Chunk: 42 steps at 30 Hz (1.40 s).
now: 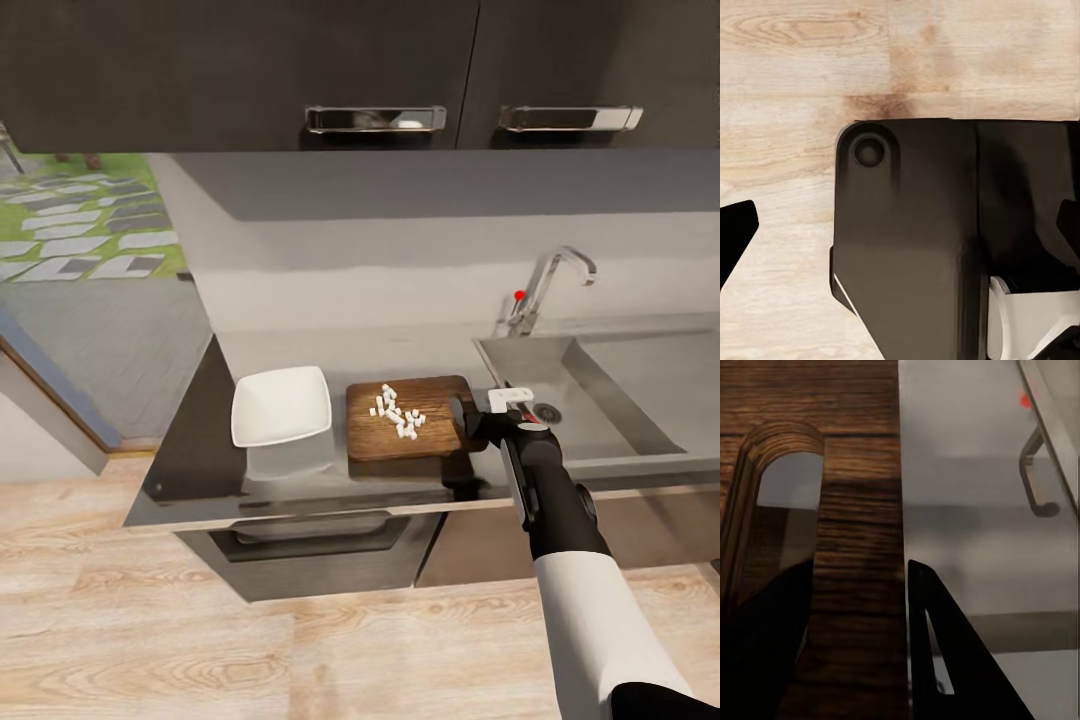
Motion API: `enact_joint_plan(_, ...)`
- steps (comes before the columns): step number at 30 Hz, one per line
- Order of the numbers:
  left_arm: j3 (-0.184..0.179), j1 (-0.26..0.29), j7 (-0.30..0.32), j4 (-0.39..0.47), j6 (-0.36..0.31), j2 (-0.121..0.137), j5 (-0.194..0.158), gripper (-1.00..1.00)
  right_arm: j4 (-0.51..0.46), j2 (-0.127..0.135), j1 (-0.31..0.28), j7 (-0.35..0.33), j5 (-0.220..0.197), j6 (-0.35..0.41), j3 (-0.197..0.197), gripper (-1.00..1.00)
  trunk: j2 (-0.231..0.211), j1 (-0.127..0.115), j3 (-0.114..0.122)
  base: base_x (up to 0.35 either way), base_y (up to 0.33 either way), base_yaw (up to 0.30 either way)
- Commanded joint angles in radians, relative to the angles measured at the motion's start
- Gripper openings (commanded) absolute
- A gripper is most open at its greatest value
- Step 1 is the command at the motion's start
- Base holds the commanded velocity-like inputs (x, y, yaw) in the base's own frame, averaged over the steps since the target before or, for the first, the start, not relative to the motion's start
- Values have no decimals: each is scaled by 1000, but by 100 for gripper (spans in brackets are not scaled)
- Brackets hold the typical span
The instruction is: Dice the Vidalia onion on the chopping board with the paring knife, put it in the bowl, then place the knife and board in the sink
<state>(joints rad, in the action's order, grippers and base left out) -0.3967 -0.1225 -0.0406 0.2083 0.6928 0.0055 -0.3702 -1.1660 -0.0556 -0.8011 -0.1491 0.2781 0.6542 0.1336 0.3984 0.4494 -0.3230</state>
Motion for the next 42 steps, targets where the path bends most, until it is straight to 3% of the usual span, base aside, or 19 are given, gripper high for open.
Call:
enact_joint_plan(1,-8,0,-4,2,2,1,-7,100,-1,-1,-1,-10,10,4,3,-100,2,1,0,5,3,0)
enact_joint_plan(42,-8,0,-4,0,2,1,-7,100,-7,0,0,-10,12,47,4,-100,2,1,65,2,3,0)
